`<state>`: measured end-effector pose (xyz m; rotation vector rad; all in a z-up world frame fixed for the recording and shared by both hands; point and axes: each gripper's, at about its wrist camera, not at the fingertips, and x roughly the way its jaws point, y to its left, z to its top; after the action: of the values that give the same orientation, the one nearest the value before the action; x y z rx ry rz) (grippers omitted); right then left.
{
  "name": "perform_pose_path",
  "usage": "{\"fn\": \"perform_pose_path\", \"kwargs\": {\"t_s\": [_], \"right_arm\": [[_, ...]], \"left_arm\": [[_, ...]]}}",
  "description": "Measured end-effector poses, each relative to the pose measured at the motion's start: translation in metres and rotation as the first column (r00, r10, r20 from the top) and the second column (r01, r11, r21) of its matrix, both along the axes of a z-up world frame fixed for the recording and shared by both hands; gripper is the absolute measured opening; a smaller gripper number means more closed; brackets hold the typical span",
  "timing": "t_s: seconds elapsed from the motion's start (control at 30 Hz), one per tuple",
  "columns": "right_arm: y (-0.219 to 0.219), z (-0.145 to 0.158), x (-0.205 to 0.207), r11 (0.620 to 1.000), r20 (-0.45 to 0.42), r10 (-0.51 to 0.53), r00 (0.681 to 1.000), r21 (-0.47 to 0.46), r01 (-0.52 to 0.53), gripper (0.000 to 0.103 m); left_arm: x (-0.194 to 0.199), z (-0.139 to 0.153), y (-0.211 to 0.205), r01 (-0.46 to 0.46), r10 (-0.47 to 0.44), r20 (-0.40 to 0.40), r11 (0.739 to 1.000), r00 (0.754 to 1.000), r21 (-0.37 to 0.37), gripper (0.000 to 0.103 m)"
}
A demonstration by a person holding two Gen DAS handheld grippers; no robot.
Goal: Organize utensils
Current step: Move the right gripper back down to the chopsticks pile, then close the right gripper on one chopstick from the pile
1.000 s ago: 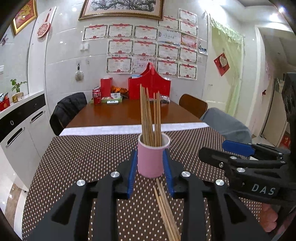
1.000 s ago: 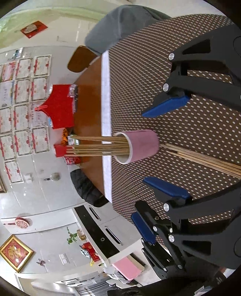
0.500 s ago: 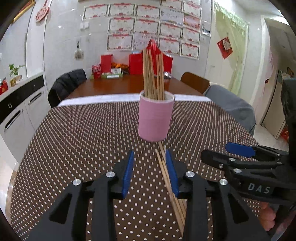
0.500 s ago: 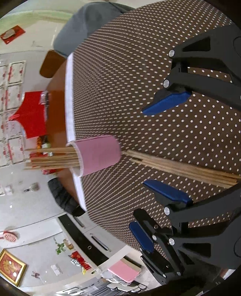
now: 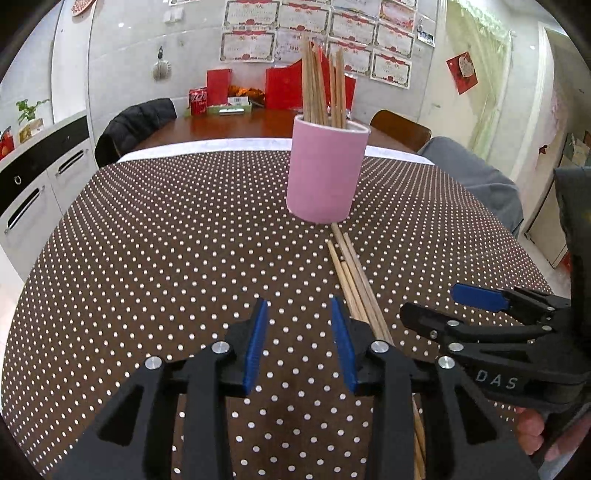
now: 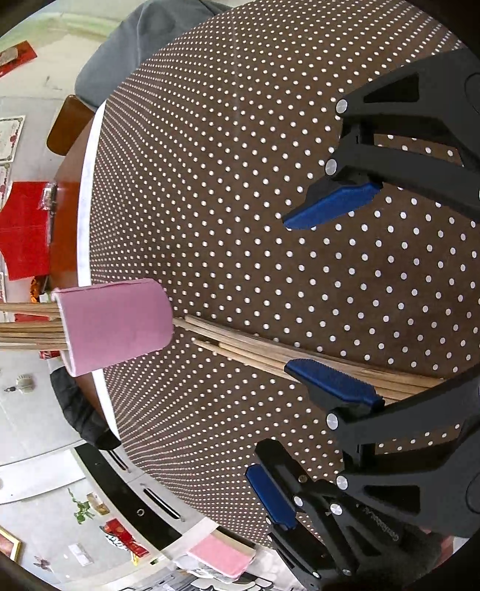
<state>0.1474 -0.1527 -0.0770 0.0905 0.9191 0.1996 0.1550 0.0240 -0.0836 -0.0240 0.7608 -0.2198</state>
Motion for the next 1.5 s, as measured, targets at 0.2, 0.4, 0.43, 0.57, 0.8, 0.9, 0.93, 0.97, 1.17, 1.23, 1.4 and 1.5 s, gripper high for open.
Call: {"fn": "perform_pose_path", "kwargs": {"t_s": [0.2, 0.4, 0.43, 0.57, 0.8, 0.9, 0.93, 0.97, 1.17, 1.23, 1.4, 1.5], "right_arm": [[0.01, -0.011, 0.003, 1.0, -0.04, 0.019, 0.999, -0.019, -0.02, 0.072], [0.016, -0.013, 0.006, 0.998, -0.037, 0.026, 0.999, -0.058, -0.028, 0.077], [0.016, -0.014, 0.008, 0.997, -0.038, 0.025, 0.999, -0.069, -0.027, 0.079], [0.017, -0.015, 0.014, 0.996, -0.05, -0.008, 0.999, -0.088, 0.004, 0.085], [0.016, -0.015, 0.019, 0.991, -0.066, -0.06, 0.996, -0.125, 0.052, 0.086], [0.022, -0.017, 0.025, 0.981, -0.052, -0.055, 0.997, -0.187, 0.045, 0.087], [0.026, -0.017, 0.026, 0.978, -0.038, -0.043, 0.998, -0.206, 0.034, 0.087], [0.028, -0.016, 0.027, 0.974, -0.023, -0.026, 0.999, -0.226, 0.02, 0.085], [0.026, -0.011, 0.028, 0.985, 0.009, 0.063, 0.998, -0.163, -0.061, 0.012], [0.021, -0.011, 0.026, 0.987, 0.026, 0.083, 0.996, -0.137, -0.078, 0.01], [-0.012, -0.013, 0.015, 0.998, 0.006, 0.068, 0.998, 0.006, -0.068, 0.007], [-0.02, -0.014, 0.007, 0.996, 0.018, 0.075, 0.997, 0.037, -0.076, 0.007]], "left_arm": [[-0.002, -0.008, 0.003, -0.005, 0.005, -0.029, 1.0, 1.0, -0.004, 0.035], [-0.003, -0.011, 0.007, -0.005, 0.003, -0.053, 0.999, 0.999, -0.033, 0.035], [-0.003, -0.012, 0.007, -0.005, 0.003, -0.053, 0.999, 0.999, -0.034, 0.035], [-0.004, -0.015, 0.008, -0.008, 0.006, -0.065, 0.999, 0.998, -0.037, 0.035], [-0.003, -0.014, 0.013, -0.016, 0.012, -0.072, 0.999, 0.997, -0.046, 0.035], [-0.002, -0.013, 0.012, -0.012, 0.009, -0.076, 0.999, 0.997, -0.045, 0.035], [-0.001, -0.013, 0.012, -0.012, 0.008, -0.076, 0.999, 0.997, -0.044, 0.035], [0.0, -0.013, 0.012, -0.012, 0.009, -0.078, 0.999, 0.997, -0.044, 0.036], [0.007, -0.013, 0.008, -0.013, 0.009, -0.095, 0.999, 0.995, -0.041, 0.038], [0.008, -0.011, 0.005, -0.004, 0.001, -0.09, 0.999, 0.996, -0.039, 0.038], [0.013, -0.014, -0.004, 0.022, -0.028, -0.12, 0.999, 0.992, -0.049, 0.038], [0.017, -0.014, -0.013, 0.056, -0.064, -0.134, 0.996, 0.989, -0.064, 0.038]]}}
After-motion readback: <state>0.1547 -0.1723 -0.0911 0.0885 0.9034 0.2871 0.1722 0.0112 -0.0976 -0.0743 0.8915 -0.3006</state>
